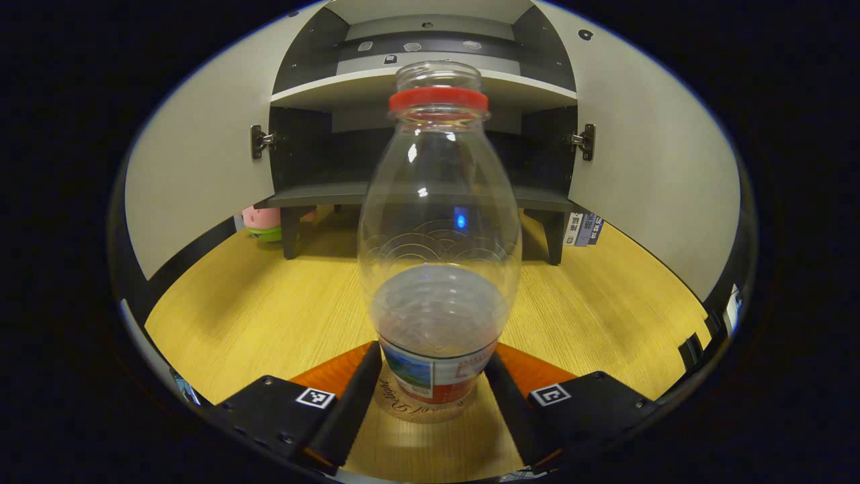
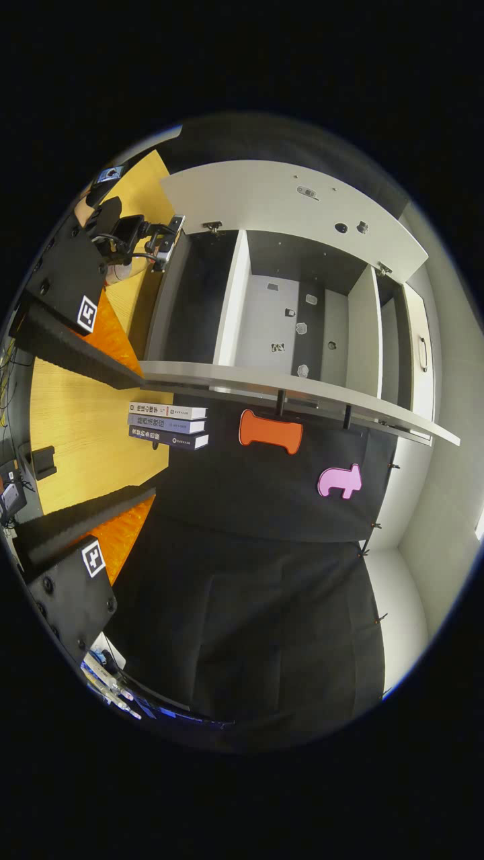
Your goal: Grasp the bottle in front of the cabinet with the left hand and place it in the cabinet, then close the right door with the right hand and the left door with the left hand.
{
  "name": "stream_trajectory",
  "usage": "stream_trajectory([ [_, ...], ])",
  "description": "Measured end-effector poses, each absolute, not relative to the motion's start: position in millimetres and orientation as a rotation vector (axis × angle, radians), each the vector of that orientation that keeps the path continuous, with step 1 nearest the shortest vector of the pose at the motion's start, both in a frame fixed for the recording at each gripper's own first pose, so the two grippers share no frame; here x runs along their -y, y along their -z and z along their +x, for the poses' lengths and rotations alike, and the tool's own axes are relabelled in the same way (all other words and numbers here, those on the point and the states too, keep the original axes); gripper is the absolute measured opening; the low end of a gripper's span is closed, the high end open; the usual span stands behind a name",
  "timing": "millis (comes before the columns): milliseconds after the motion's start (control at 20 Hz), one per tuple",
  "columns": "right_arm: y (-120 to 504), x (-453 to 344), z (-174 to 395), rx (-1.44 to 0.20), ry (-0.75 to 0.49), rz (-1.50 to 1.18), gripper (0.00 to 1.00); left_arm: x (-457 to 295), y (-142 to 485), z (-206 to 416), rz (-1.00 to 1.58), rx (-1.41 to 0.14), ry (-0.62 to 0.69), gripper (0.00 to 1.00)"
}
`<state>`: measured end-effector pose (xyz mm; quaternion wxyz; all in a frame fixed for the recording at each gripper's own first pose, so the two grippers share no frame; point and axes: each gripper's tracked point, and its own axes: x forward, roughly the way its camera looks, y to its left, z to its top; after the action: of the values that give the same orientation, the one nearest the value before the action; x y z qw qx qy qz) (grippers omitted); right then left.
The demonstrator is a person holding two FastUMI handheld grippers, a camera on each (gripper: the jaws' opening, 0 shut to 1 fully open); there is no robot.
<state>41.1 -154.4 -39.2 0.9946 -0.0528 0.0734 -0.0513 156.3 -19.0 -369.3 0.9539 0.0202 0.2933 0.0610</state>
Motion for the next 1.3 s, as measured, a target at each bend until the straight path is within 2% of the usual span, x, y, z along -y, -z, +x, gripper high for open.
stream_trajectory([
  [100,40.5,157.3,46.5,-0.148,0.095,-0.104,0.96,21.3,367.3,156.6,0.02,-0.606,-0.122,0.77],
  [300,40.3,157.2,55.2,-0.146,0.076,-0.082,0.96,21.9,332.5,162.7,-0.007,-0.601,-0.112,0.76],
  [800,57.6,136.7,69.4,-0.168,0.02,-0.002,0.96,8.0,146.5,190.5,-0.059,-0.51,-0.052,0.75],
  [1150,76.5,151.6,66.1,-0.2,0.055,0.037,0.96,28.3,22.4,255.0,0.029,-0.394,0.045,0.75],
  [1300,78.8,165.4,67.6,-0.202,0.098,0.05,0.96,34.1,1.9,295.5,0.079,-0.351,0.081,0.75],
])
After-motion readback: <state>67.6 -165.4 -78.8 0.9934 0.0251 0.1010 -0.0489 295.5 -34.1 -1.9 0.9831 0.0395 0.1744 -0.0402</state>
